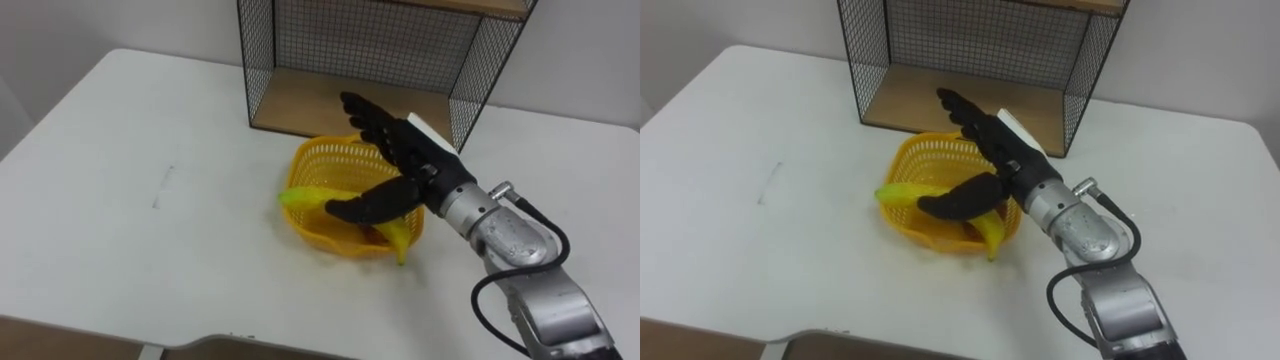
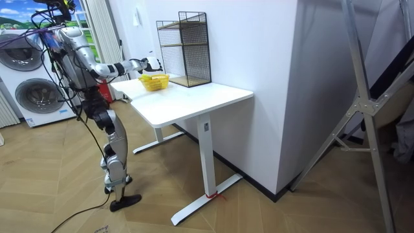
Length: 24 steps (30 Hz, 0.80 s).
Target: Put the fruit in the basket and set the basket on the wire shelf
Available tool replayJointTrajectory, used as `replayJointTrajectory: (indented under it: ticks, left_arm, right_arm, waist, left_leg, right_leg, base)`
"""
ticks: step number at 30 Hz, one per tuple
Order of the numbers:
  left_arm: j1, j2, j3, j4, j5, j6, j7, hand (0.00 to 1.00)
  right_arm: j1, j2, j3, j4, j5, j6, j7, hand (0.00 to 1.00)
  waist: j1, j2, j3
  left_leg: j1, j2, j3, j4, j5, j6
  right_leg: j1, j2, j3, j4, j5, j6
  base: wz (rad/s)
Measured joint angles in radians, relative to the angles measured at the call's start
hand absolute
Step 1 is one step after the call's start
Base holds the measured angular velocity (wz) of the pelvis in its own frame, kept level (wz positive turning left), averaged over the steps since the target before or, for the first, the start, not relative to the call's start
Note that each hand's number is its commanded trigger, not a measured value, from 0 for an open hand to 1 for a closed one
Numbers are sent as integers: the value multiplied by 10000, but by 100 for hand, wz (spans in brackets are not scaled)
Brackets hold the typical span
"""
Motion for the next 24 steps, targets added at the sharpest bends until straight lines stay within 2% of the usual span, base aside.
replayJointTrajectory:
  ticks: [5,9,11,13,15,16,19,22,24]
  left_arm:
    - [17,-8,272,385,-738,-102,1,0]
    - [373,-72,744,594,-1252,-195,31,0]
    - [537,-72,912,601,-1478,-197,36,0]
    - [680,-66,1337,825,-2209,-242,41,0]
    - [908,-63,1517,922,-2767,-346,43,0]
    - [1049,-84,1828,982,-2823,-468,42,0]
    - [1289,-90,2565,1022,-2831,-585,40,0]
    - [1404,-77,2932,1163,-2834,-598,41,0]
    - [1426,-73,2936,1192,-2831,-604,42,0]
  right_arm:
    - [1,6,-184,-142,-28,0,-255,0]
    - [7,123,-847,-726,402,-10,-655,0]
    - [10,136,-1125,-985,739,-54,-968,0]
    - [118,135,-1422,-1010,1153,-107,-1163,0]
    - [343,135,-1619,-1048,1206,-118,-1188,0]
    - [539,133,-1825,-1056,1179,-131,-1185,0]
    - [958,119,-2587,-1050,1113,-129,-1207,0]
    - [1145,107,-3045,-1050,1120,-129,-1272,0]
    - [1253,107,-3134,-1050,1108,-130,-1362,0]
  waist:
    - [-101,3,-6]
    - [-340,130,9]
    - [-396,187,-19]
    - [-536,322,-103]
    - [-567,416,-106]
    - [-583,468,-103]
    - [-587,452,-103]
    - [-586,410,-108]
    - [-579,383,-112]
  left_leg:
    - [-36,0,-38,6,-1,-1]
    - [-30,-2,-73,-1,-1,-1]
    - [-25,-3,-91,-8,-1,-1]
    - [71,3,-142,-13,0,-1]
    - [270,17,-115,-27,0,-1]
    - [312,17,-118,-94,0,-1]
    - [242,10,-98,-156,-1,1]
    - [157,-13,-16,-123,-1,1]
    - [156,-25,-13,-98,-1,1]
  right_leg:
    - [-2,-2,-76,-10,0,1]
    - [26,-11,-132,-28,0,1]
    - [29,-10,-144,-30,0,1]
    - [97,-16,-130,-34,0,1]
    - [233,-22,-74,-37,-1,2]
    - [301,-26,-119,-44,-6,11]
    - [235,-45,-124,-35,-27,34]
    - [151,-35,-52,-34,-30,25]
    - [156,-33,-44,-31,-30,25]
  base:
    - [2]
    - [4]
    - [0]
    - [6]
    - [-4]
    - [-6]
    - [0]
    - [-7]
    - [0]
